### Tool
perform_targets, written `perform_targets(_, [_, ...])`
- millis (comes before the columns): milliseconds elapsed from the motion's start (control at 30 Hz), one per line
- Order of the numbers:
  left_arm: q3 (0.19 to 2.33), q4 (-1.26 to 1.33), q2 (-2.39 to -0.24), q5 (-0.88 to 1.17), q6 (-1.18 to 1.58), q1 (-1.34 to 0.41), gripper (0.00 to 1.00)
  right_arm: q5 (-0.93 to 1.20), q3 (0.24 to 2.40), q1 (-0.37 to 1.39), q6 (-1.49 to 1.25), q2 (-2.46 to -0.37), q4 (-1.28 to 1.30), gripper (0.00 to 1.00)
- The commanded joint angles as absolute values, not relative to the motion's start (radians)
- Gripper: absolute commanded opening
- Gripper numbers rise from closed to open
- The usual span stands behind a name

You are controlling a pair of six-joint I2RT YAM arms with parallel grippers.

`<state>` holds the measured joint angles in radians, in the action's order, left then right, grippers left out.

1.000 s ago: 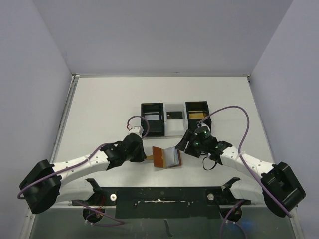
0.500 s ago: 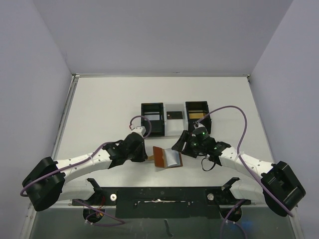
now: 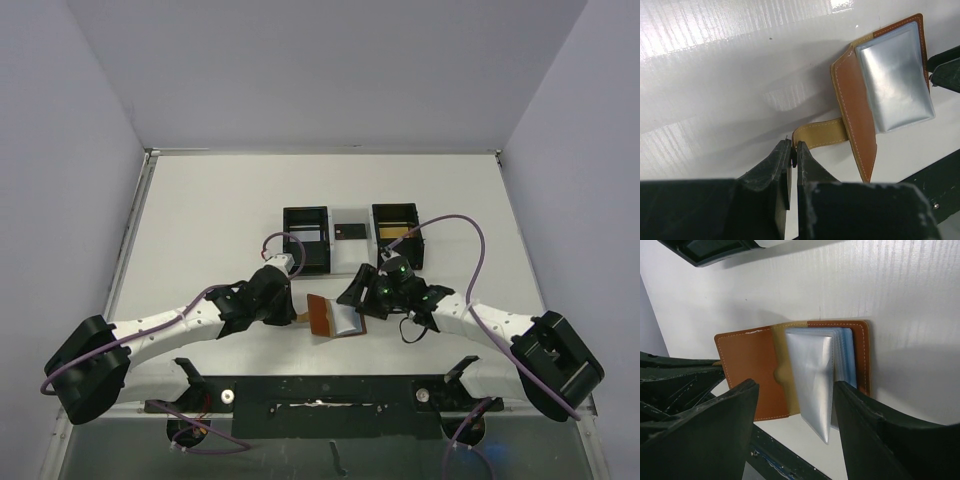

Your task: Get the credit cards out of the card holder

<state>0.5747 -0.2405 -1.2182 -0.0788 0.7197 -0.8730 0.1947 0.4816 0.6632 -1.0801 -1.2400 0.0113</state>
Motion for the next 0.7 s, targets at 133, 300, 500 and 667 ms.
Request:
perform_targets(133, [0.62,-0.21,-1.216,-0.061,0.703,-0.867,0.0,0.168,0.473,0.678,-1.095,-1.225,-0.001,0.64])
perform_targets(300, [0.62,-0.21,-1.228,-0.059,0.697,-0.866,0.0,0.203,0.472,0.684,-1.093,-1.259,-0.028,0.61])
perform_targets(500, [0.621,-0.209,-1.235,-0.052,0.695,-0.866,0.0,0.233,0.482,0.688,-1.1,-1.294,-0.061,0.59])
perform_targets(667, [0.619,-0.207,-1.235,-0.05,0.694,-0.866,0.0,0.289,0.496,0.692,-1.092,-1.289,-0.154,0.56])
